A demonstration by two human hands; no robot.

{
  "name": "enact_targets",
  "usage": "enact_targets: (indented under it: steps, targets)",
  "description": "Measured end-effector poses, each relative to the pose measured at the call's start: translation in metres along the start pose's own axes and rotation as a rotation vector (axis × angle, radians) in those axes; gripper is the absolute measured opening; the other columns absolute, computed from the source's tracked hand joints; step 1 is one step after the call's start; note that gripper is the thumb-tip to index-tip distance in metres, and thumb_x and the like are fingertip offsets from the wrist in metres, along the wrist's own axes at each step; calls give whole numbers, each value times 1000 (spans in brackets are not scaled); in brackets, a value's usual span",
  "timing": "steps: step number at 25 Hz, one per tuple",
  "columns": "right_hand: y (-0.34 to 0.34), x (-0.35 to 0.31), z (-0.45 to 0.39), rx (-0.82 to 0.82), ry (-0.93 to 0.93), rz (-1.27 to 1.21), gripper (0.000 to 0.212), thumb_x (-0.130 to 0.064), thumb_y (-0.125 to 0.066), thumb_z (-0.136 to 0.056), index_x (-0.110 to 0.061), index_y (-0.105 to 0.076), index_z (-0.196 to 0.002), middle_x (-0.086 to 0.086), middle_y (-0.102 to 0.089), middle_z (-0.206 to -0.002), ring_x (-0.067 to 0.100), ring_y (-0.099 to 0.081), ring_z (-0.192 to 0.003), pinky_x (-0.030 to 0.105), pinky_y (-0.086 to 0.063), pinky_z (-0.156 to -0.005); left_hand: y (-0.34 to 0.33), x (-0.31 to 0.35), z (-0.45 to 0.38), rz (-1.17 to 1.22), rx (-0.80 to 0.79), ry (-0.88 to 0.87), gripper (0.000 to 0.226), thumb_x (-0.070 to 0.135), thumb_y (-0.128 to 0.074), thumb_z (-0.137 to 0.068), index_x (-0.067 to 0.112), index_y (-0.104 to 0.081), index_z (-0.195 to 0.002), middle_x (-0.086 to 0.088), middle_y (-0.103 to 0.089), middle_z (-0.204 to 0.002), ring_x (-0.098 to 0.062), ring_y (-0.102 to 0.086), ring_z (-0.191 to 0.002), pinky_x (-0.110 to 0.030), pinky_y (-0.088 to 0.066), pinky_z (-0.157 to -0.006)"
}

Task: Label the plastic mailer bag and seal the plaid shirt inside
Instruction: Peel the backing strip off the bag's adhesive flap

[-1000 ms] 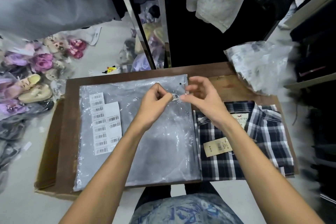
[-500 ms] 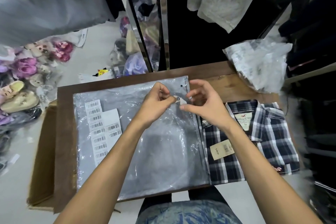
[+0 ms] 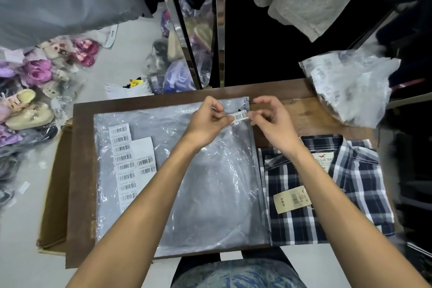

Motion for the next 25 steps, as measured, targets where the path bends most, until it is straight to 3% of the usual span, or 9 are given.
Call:
enact_targets:
  steps: [3,6,10,12,16,21,25]
  targets:
    - [0,3,-12,9,-17,9,26,-12,-69,-94,-21,-59,-116,-5,-73,-78,8,-69,-73,22,-49,-77,-1,-2,-11,-47,2,-24,28,20,-75,-89,21,-47,-89,-6,-63,-78,-14,-55,-69,-33,-45,-68]
    - [0,2,-22,19,5,104,32,-21,-80,-86,-23,-65,-113,-6,-76,-77,4,-71,-77,17,-49,-78,0,3,-18,-121,4,-58,24,19,-75,-90,16,-51,-95,4,-59,-78,-10,-54,-68,-29,-47,-69]
    - [0,7,-33,59,0,186,9,-26,-80,-86,-32,-74,-89,-14,-74,-77,1,-68,-73,19,-48,-76,-2,4,-26,-150,18,-28,27,21,-76,-89,13,-63,-112,4,-63,-86,-8,-61,-79,-22,-51,-73]
    - [-2,10,-35,61,-22,152,12,-23,-78,-87,-33,-74,-84,-11,-75,-79,3,-67,-72,24,-51,-77,-3,1,-31,-159,40,-15,21,21,-75,-90,12,-70,-108,5,-65,-84,-8,-62,-78,-21,-50,-71]
    - [-5,21,-37,60,-81,117,11,-23,-75,-89,-31,-75,-82,-8,-75,-77,7,-64,-70,37,-56,-83,-4,-4,-34,-131,102,-7,16,21,-74,-89,14,-77,-103,-1,-73,-86,-8,-64,-74,-23,-51,-70]
    - [-4,25,-37,136,-100,155,13,-25,-74,-90,-33,-74,-81,-11,-73,-75,8,-63,-69,40,-58,-85,-4,-6,-34,-104,123,-6,28,19,-74,-89,16,-71,-117,0,-70,-79,-6,-59,-63,-23,-46,-66]
    - [-6,22,-38,158,-73,237,9,-26,-76,-87,-31,-74,-95,-9,-75,-82,8,-70,-76,39,-60,-86,0,-8,-32,-101,160,-1,35,15,-73,-90,15,-58,-121,-10,-71,-79,-13,-60,-66,-26,-45,-63]
Point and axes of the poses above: each hand's wrist, its own z-axis away from the middle knuckle, its own y-axis out of the back of the hand, x = y × z, the point moved 8 cm from there along -z, towards the middle knuckle
